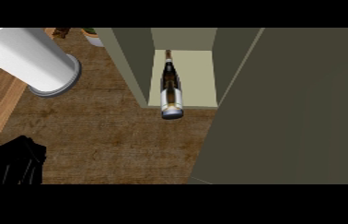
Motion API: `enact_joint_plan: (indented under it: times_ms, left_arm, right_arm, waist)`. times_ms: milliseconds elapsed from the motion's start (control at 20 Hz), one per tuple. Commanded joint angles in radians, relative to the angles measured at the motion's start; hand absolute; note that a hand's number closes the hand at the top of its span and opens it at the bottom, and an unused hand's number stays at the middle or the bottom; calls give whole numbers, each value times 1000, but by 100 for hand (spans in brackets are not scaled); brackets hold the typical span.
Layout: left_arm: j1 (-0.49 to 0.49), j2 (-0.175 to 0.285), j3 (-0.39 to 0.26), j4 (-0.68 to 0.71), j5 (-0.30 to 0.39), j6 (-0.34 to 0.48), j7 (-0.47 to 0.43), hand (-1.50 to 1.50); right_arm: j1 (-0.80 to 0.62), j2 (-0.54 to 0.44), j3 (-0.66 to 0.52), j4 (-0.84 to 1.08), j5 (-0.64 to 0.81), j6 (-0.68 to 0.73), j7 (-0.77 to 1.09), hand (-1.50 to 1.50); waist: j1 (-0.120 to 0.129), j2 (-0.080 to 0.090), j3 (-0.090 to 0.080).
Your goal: Pick up the wine, place it into the cabinet and close the cabinet
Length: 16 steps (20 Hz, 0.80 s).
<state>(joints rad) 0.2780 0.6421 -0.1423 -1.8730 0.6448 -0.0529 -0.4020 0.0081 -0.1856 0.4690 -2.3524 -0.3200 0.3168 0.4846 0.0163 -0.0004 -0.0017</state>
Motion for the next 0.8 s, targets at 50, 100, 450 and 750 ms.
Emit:
enact_joint_plan:
  times_ms: [50,100,450,750]
  left_arm:
    - [-61,17,48,-11,54,-12,85,150]
    - [41,-43,-9,-71,-39,9,12,150]
    - [-3,-64,24,-6,-53,-38,49,150]
    - [-1,-56,107,3,-19,-100,73,150]
  right_arm:
    - [-215,166,139,-2,-4,-133,167,150]
    - [-267,179,87,18,-31,-151,198,150]
    - [-610,184,100,274,-78,-386,124,150]
    - [-814,185,36,454,-174,-493,69,150]
  waist:
    - [-6,0,0]
    - [1,-1,0]
    - [-4,1,1]
    - [0,1,1]
